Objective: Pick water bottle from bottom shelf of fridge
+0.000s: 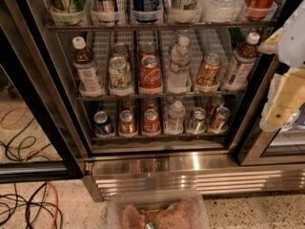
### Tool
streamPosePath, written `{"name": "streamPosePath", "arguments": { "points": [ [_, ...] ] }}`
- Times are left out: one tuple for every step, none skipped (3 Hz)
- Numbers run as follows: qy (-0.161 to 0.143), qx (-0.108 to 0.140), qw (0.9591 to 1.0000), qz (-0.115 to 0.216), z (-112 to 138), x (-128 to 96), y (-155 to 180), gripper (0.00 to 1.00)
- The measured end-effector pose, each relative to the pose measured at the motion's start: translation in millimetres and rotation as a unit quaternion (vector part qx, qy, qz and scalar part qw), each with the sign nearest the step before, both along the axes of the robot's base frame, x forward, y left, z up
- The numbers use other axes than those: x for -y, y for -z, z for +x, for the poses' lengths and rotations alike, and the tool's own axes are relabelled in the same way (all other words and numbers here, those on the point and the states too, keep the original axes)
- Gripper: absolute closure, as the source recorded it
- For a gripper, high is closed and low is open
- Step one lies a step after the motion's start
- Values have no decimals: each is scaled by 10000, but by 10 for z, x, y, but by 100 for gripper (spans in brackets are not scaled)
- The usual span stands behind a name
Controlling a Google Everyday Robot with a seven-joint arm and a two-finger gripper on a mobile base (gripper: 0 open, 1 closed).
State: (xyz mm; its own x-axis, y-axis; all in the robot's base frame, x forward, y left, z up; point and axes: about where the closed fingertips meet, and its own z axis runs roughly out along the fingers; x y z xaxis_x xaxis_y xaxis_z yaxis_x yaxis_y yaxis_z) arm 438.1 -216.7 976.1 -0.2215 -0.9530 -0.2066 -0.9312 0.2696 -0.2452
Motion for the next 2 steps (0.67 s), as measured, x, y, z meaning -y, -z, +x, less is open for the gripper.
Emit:
{"name": "streamPosePath", "arguments": {
  "points": [
    [0, 0, 10000, 0, 0, 0, 0, 0],
    [75, -65, 9999, 10, -37, -58, 102, 0]
  ]
}}
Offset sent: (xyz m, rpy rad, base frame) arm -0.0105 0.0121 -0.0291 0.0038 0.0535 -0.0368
